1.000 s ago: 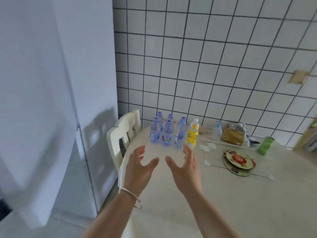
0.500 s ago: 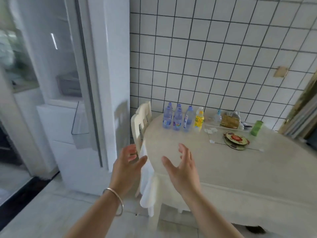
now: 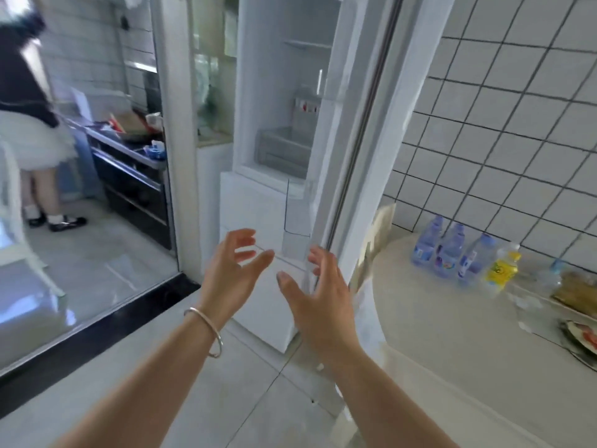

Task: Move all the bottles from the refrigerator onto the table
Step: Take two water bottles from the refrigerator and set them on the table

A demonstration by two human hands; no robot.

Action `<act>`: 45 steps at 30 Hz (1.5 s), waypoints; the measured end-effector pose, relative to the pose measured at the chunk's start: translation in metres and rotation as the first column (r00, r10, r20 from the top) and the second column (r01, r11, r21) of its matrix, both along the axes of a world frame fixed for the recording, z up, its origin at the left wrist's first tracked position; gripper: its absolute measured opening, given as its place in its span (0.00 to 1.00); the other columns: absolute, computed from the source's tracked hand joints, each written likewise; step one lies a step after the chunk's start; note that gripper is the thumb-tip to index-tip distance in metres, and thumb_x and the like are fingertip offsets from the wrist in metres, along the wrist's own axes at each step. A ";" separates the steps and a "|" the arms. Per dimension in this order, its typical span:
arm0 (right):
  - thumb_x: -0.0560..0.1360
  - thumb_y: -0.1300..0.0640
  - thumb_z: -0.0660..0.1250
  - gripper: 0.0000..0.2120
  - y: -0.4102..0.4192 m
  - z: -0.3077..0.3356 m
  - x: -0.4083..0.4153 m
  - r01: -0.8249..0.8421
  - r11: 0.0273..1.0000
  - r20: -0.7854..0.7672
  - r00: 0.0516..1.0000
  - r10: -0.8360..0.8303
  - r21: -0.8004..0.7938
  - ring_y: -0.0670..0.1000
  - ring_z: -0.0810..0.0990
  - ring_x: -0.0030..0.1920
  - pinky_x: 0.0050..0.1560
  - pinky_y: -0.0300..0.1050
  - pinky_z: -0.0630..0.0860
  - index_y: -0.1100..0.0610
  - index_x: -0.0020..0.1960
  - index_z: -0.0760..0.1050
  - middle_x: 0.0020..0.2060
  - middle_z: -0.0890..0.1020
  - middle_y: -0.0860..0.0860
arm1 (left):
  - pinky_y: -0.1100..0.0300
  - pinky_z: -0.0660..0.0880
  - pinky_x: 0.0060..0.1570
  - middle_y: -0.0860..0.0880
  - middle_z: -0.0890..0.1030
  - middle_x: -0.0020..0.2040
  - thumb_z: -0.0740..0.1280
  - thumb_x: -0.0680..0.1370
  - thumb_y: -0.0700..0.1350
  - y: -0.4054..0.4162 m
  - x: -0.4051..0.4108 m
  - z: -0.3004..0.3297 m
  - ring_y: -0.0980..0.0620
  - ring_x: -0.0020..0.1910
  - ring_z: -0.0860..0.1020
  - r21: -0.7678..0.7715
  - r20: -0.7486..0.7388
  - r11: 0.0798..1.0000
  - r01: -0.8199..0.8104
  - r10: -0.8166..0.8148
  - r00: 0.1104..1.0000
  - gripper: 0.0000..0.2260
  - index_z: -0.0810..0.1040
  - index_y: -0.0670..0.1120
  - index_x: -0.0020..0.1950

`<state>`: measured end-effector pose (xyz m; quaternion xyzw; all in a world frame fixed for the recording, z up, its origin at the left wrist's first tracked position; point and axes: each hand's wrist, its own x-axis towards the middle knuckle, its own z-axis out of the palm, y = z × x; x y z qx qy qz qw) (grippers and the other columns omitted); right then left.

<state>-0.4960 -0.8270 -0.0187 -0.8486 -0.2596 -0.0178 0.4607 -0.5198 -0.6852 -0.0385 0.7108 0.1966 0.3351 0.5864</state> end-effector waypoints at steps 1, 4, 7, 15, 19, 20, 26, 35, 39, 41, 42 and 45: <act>0.73 0.41 0.64 0.28 0.015 0.000 -0.001 -0.024 1.000 0.007 1.000 0.024 -0.011 0.43 0.66 0.67 0.65 0.43 0.66 0.44 0.69 0.59 0.66 0.68 0.40 | 0.59 0.74 0.49 0.54 0.77 0.52 0.72 0.72 0.46 0.014 -0.002 -0.001 0.54 0.50 0.78 -0.009 -0.004 1.000 -0.018 0.018 1.000 0.18 0.73 0.50 0.60; 0.73 0.41 0.63 0.28 0.063 -0.001 0.005 -0.077 0.997 0.002 0.997 0.077 -0.015 0.42 0.67 0.66 0.63 0.40 0.65 0.43 0.69 0.58 0.67 0.68 0.40 | 0.64 0.73 0.44 0.53 0.76 0.54 0.72 0.72 0.46 0.059 -0.002 -0.004 0.57 0.49 0.77 0.006 -0.011 0.998 -0.055 0.055 0.998 0.20 0.73 0.48 0.62; 0.74 0.42 0.64 0.27 0.116 -0.003 0.024 -0.092 0.996 -0.034 0.995 0.092 0.015 0.43 0.66 0.66 0.66 0.42 0.65 0.44 0.69 0.59 0.67 0.68 0.41 | 0.71 0.70 0.38 0.52 0.76 0.53 0.71 0.73 0.45 0.109 0.012 -0.005 0.63 0.45 0.75 0.012 -0.004 0.998 -0.067 0.067 0.998 0.20 0.72 0.47 0.63; 0.75 0.44 0.62 0.24 0.268 -0.004 0.103 0.095 0.993 -0.146 0.986 -0.084 0.069 0.46 0.70 0.64 0.56 0.40 0.64 0.46 0.68 0.60 0.67 0.70 0.45 | 0.79 0.69 0.32 0.57 0.75 0.51 0.69 0.75 0.45 0.244 0.082 0.007 0.65 0.45 0.74 0.014 -0.023 0.998 0.058 -0.058 0.998 0.16 0.70 0.52 0.61; 0.75 0.46 0.62 0.23 0.330 0.002 0.156 0.194 0.973 -0.206 0.964 -0.166 0.122 0.48 0.70 0.64 0.60 0.44 0.68 0.47 0.68 0.62 0.66 0.70 0.46 | 0.74 0.70 0.33 0.61 0.74 0.51 0.69 0.75 0.47 0.302 0.132 0.015 0.66 0.47 0.75 0.024 -0.022 0.991 0.131 -0.131 0.991 0.15 0.70 0.55 0.60; 0.75 0.46 0.62 0.23 0.343 0.003 0.170 0.211 0.969 -0.211 0.961 -0.181 0.127 0.48 0.71 0.63 0.60 0.45 0.68 0.48 0.68 0.62 0.66 0.71 0.46 | 0.75 0.70 0.33 0.59 0.75 0.52 0.69 0.75 0.47 0.316 0.146 0.016 0.65 0.47 0.75 0.015 -0.014 0.989 0.148 -0.148 0.989 0.15 0.70 0.54 0.60; 0.75 0.48 0.61 0.22 0.409 0.011 0.271 0.273 0.941 -0.221 0.948 -0.228 0.202 0.49 0.72 0.63 0.57 0.43 0.67 0.49 0.68 0.63 0.64 0.72 0.47 | 0.64 0.72 0.40 0.55 0.76 0.55 0.70 0.74 0.45 0.382 0.253 0.019 0.56 0.52 0.78 -0.036 0.025 0.974 0.225 -0.225 0.974 0.15 0.72 0.53 0.58; 0.77 0.50 0.61 0.19 0.478 0.031 0.461 0.389 0.866 -0.231 0.916 -0.328 0.315 0.48 0.73 0.59 0.52 0.41 0.62 0.50 0.67 0.66 0.62 0.74 0.47 | 0.71 0.71 0.38 0.54 0.77 0.53 0.69 0.75 0.43 0.445 0.435 0.040 0.58 0.48 0.78 0.014 0.019 0.969 0.246 -0.246 0.969 0.14 0.72 0.52 0.58; 0.77 0.52 0.62 0.19 0.492 0.036 0.530 0.449 0.807 -0.277 0.889 -0.364 0.384 0.46 0.71 0.53 0.51 0.39 0.62 0.53 0.67 0.66 0.62 0.74 0.50 | 0.76 0.71 0.35 0.53 0.76 0.53 0.69 0.75 0.42 0.461 0.513 0.053 0.57 0.47 0.78 0.024 0.035 0.951 0.308 -0.309 0.950 0.14 0.72 0.50 0.59; 0.77 0.53 0.62 0.19 0.494 0.036 0.563 0.477 0.781 -0.266 0.878 -0.398 0.404 0.46 0.70 0.51 0.49 0.35 0.60 0.54 0.66 0.67 0.61 0.74 0.51 | 0.75 0.72 0.34 0.53 0.76 0.52 0.69 0.74 0.41 0.467 0.554 0.054 0.57 0.47 0.77 0.012 0.042 0.934 0.357 -0.358 0.933 0.14 0.72 0.50 0.58; 0.76 0.54 0.63 0.19 0.495 0.035 0.581 0.493 0.767 -0.240 0.870 -0.430 0.412 0.46 0.70 0.51 0.46 0.34 0.60 0.55 0.66 0.67 0.61 0.75 0.52 | 0.75 0.72 0.35 0.53 0.77 0.52 0.69 0.74 0.41 0.469 0.574 0.055 0.58 0.46 0.77 0.009 0.046 0.927 0.376 -0.376 0.925 0.14 0.72 0.50 0.58; 0.76 0.54 0.64 0.19 0.492 0.037 0.634 0.586 0.696 -0.194 0.804 -0.562 0.415 0.48 0.71 0.50 0.43 0.33 0.60 0.57 0.66 0.68 0.60 0.76 0.53 | 0.74 0.71 0.33 0.50 0.77 0.51 0.69 0.74 0.39 0.469 0.640 0.057 0.58 0.40 0.76 0.008 0.046 0.893 0.450 -0.450 0.892 0.14 0.74 0.46 0.58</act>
